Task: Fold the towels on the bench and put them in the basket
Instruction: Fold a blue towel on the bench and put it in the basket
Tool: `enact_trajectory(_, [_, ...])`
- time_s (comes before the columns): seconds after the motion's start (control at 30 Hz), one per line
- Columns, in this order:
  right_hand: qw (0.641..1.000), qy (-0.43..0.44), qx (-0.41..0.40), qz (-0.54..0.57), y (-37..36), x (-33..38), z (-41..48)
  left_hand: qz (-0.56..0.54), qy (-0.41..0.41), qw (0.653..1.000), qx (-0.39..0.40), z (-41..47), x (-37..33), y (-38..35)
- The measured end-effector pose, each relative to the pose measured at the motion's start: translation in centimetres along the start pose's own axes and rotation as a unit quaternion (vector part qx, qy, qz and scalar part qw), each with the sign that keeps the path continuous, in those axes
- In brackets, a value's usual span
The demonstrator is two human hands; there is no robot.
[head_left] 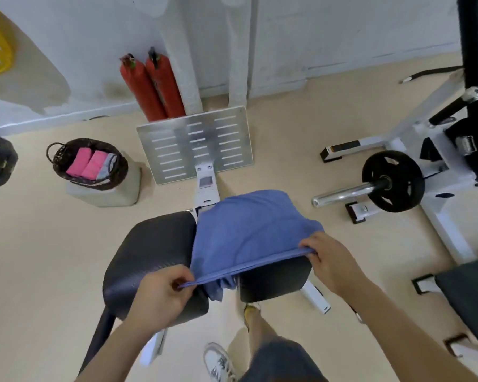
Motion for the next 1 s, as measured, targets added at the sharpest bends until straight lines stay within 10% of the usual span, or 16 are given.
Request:
enact_trajectory(0.27, [0.996, -0.013, -0.089, -0.004, -2.1, -0.8, -1.6, 0.305, -0.151, 0.935, 0.098, 1.4, -3.1, -3.7])
enact_trajectory(0.47, [0.992, 0.031, -0.119, 0.034, -2.1, -0.7, -2.1, 0.228, -0.293, 0.928, 0.040, 4.0, -13.2, -12.5])
enact_trajectory(0.57, [0.972, -0.022, -0.161, 0.171, -1.8, -0.9, -2.5, 0.167, -0.233, 0.958, 0.018, 6.2, -14.7, -14.5])
enact_trajectory(0.67, [0.866, -0.215, -0.249, 0.377, -1.3, -2.5, -3.0, 0.108, -0.161, 0.981, 0.015, 8.2, -14.5, -13.8])
enact_trajectory(0.73, [0.728, -0.313, -0.184, 0.581, -1.6, -2.9, -3.1, 0.064, -0.125, 0.988, 0.065, 8.6, -14.8, -13.3])
enact_trajectory(0.8, [0.668, -0.310, -0.103, 0.669, -1.8, -2.1, -3.0, 0.054, -0.115, 0.988, 0.092, 8.7, -15.1, -13.3])
enact_trajectory(1.0, [0.877, -0.191, -0.198, 0.395, -0.7, -2.0, -1.3, 0.062, -0.110, 0.983, 0.134, 9.8, -15.4, -13.5])
Point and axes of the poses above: each hand's wrist, its own z-axis towards the middle knuckle, its own y-axis out of the back of the hand, x = y × z, the point moved 2 cm from there along z, towards the middle knuckle, and after that the axes turned 2 degrees about -x, right-handed, at the moved point
